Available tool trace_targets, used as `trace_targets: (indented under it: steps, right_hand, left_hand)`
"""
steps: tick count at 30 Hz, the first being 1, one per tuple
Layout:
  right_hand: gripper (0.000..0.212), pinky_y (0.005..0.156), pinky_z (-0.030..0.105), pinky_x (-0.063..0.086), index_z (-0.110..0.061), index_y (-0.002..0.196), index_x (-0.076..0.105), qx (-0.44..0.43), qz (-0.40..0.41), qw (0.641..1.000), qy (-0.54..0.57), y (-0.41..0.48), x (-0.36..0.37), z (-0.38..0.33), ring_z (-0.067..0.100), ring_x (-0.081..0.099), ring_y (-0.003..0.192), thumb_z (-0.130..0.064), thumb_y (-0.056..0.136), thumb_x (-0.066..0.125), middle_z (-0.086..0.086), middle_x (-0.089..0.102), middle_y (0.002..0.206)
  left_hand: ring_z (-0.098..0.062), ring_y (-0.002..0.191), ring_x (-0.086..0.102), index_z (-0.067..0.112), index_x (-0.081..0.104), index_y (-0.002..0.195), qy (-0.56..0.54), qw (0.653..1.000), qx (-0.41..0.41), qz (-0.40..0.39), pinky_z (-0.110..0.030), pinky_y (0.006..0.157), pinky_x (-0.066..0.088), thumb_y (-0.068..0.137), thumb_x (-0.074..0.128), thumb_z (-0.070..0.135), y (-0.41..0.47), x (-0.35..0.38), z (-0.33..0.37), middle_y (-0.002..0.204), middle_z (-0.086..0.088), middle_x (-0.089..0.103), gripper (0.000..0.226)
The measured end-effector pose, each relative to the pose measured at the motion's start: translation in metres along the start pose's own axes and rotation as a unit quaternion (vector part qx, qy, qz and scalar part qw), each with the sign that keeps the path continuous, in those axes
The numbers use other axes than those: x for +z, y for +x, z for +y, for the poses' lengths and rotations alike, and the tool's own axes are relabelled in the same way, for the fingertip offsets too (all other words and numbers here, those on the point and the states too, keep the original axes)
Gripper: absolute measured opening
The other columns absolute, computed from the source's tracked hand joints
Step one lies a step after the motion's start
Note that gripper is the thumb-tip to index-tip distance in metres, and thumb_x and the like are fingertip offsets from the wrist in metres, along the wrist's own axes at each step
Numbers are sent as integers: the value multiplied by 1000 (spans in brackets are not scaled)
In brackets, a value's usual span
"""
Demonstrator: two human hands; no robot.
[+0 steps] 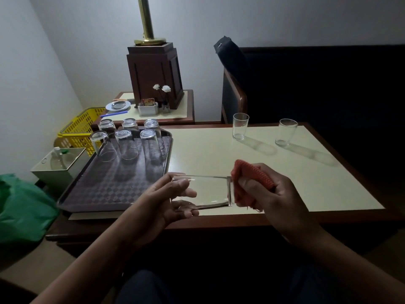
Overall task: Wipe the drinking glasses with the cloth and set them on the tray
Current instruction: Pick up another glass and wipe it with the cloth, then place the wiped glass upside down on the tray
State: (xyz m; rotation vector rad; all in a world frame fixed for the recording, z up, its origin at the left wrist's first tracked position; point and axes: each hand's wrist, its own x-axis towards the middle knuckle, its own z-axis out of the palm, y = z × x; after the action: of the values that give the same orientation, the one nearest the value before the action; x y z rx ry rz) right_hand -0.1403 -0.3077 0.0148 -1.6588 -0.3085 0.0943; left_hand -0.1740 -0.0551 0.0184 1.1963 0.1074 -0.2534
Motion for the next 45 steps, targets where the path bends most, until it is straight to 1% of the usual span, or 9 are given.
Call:
trace_targets:
  steps: [6, 8, 12, 17, 20, 24, 34, 42, 45]
  right_hand:
    - [21, 80, 47, 56, -4, 101, 75, 114, -40, 990, 69, 2, -1, 4, 35, 72, 83, -23, 100, 68, 28, 74, 94]
    - [15, 83, 48, 59, -10, 105, 76, 108, -46, 992, 54, 2, 0, 5, 34, 75, 87, -23, 98, 71, 23, 77, 98]
    - [9, 85, 51, 59, -16, 105, 75, 109, -26, 993, 33, 4, 0, 13, 32, 77, 84, -22, 98, 72, 15, 81, 94]
    - [14, 92, 63, 61, -14, 112, 72, 102, -20, 994, 30, 7, -4, 18, 41, 79, 89, -20, 100, 71, 17, 81, 94]
    - [14, 92, 68, 59, -13, 113, 71, 109, -11, 994, 20, 9, -6, 20, 44, 78, 90, -19, 100, 71, 16, 81, 94]
    - [16, 91, 71, 57, -12, 115, 70, 112, -4, 994, 12, 12, -10, 21, 45, 77, 89, -18, 100, 70, 14, 82, 97]
    - [13, 90, 71, 56, -17, 113, 72, 102, 24, 994, -16, 18, -20, 36, 43, 77, 89, -15, 99, 71, 11, 82, 96]
    - [13, 86, 66, 58, -13, 113, 73, 107, 62, 992, -13, 30, -38, 49, 42, 77, 88, -15, 100, 68, 13, 82, 93]
    - [14, 78, 58, 56, -13, 112, 73, 112, 74, 991, -2, 38, -46, 57, 46, 76, 87, -17, 100, 69, 16, 81, 90]
  left_hand:
    - [-44, 97, 75, -1, 49, 131, -150, 982, -67, 93, -43, 75, 65, 73, 77, 38, 6, 9, -7, 123, -31, 62, 75]
    - [-45, 103, 73, 0, 45, 135, -177, 974, -105, 92, -47, 83, 64, 70, 81, 41, 8, 8, -14, 123, -34, 65, 85]
    - [-33, 98, 71, 2, 48, 136, -130, 980, -140, 59, -37, 79, 53, 69, 81, 47, 7, 9, -23, 120, -23, 73, 87]
    - [-24, 95, 71, 8, 58, 119, -3, 994, -20, 104, -32, 84, 51, 58, 95, 32, 21, -18, -17, 123, -30, 68, 75]
    - [-25, 96, 72, 11, 56, 131, 168, 961, 69, 207, -31, 79, 55, 65, 97, 16, 33, -51, -4, 117, -26, 68, 78]
    - [-25, 106, 67, 19, 60, 130, 301, 906, 124, 272, -38, 83, 60, 66, 96, 24, 62, -107, 6, 115, -12, 66, 73]
    - [-28, 101, 67, 17, 62, 116, 417, 846, 76, 325, -49, 89, 59, 63, 100, 21, 145, -167, -12, 111, -7, 67, 66]
    - [-27, 118, 63, 19, 51, 142, 390, 851, 82, 342, -51, 103, 54, 68, 97, 22, 164, -183, -17, 136, -8, 63, 87]
    - [-29, 124, 59, 18, 45, 149, 385, 808, 146, 422, -44, 105, 51, 78, 90, 24, 156, -166, -15, 141, -14, 56, 84]
